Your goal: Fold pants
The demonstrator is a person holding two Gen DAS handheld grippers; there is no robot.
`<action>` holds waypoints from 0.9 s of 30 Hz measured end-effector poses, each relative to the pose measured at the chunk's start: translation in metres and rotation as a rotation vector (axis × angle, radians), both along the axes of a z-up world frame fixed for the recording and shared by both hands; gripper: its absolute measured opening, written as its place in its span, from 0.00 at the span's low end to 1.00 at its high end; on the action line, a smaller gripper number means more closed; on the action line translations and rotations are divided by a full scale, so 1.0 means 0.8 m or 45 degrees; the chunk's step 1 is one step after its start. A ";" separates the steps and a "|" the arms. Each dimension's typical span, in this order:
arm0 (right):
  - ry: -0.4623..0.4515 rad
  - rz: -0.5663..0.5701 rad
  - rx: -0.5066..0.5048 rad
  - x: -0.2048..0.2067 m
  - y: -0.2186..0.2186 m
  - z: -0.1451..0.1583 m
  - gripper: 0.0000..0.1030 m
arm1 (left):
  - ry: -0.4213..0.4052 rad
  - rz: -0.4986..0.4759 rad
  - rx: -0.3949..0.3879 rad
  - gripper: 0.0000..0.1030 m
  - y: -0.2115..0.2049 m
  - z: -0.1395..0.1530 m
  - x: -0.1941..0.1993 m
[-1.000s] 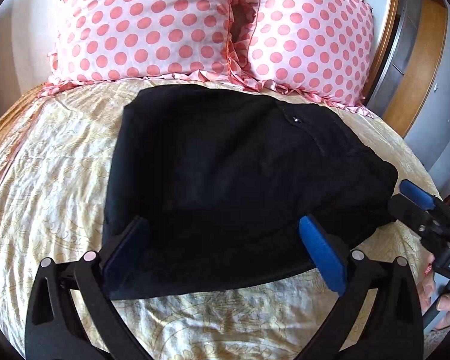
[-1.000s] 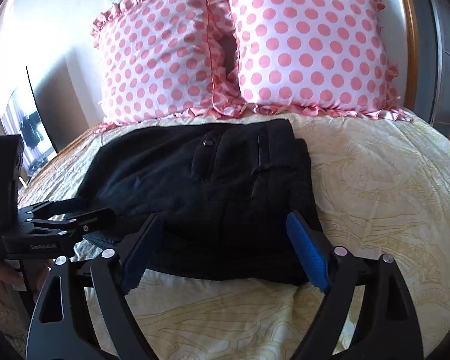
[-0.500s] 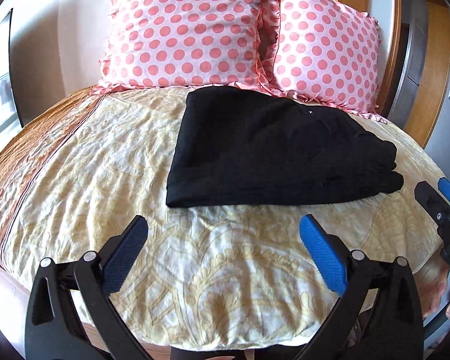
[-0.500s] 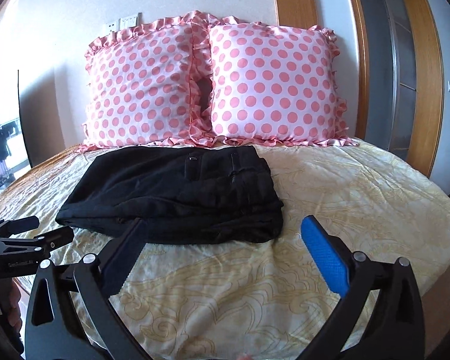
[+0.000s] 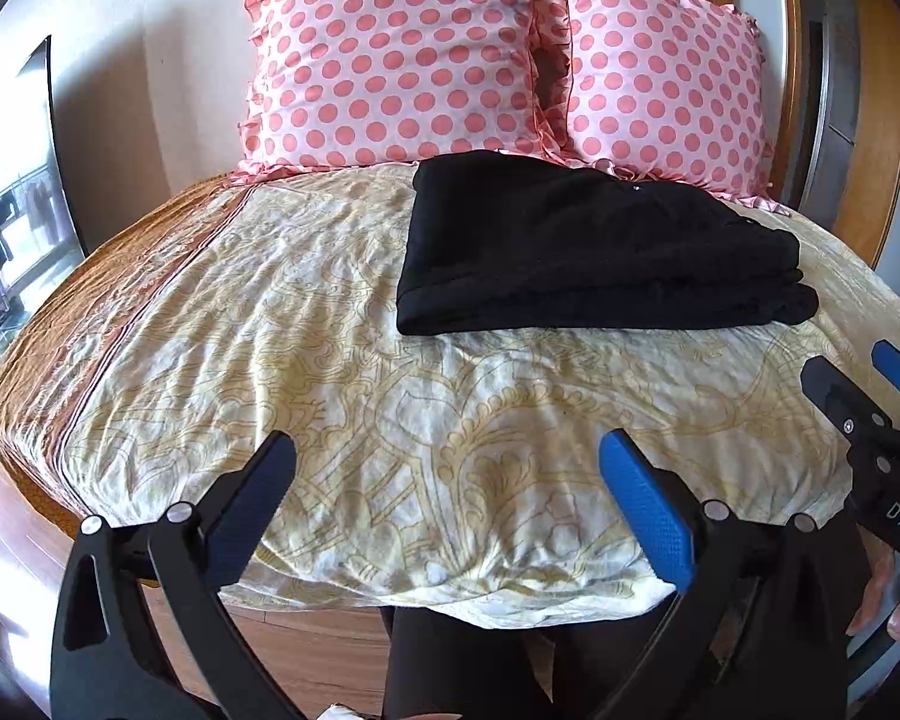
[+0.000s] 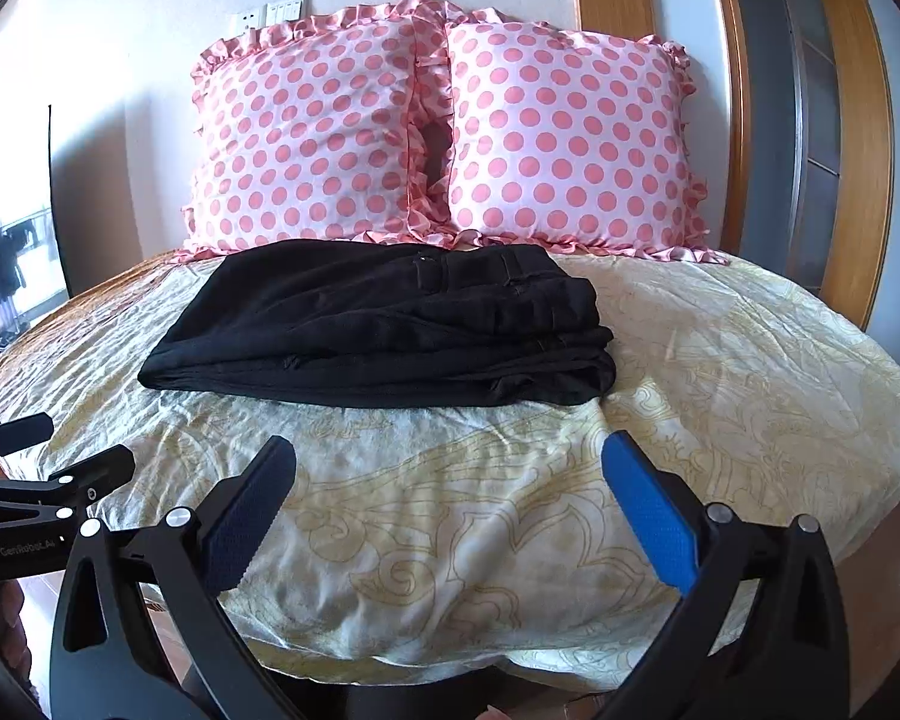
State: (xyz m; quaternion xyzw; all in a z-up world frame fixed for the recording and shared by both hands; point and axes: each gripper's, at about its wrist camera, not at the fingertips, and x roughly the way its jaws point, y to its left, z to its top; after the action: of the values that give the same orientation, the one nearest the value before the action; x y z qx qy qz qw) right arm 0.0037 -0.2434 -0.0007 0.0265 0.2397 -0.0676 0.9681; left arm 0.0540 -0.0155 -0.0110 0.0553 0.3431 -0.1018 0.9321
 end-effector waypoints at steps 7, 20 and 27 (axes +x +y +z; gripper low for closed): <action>0.033 -0.007 -0.028 -0.002 0.009 -0.007 0.99 | -0.008 -0.018 0.044 0.98 -0.004 -0.004 -0.011; 0.036 -0.036 -0.067 -0.006 0.011 -0.007 0.99 | 0.021 -0.051 0.042 0.98 -0.012 -0.010 -0.015; 0.035 -0.055 -0.072 -0.005 0.007 -0.007 0.99 | 0.029 -0.043 0.021 0.98 -0.010 -0.010 -0.013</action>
State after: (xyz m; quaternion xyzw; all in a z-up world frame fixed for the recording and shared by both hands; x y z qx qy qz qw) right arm -0.0004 -0.2380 -0.0061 0.0035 0.2502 -0.0955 0.9635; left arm 0.0437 -0.0234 -0.0194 0.0676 0.3536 -0.1155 0.9258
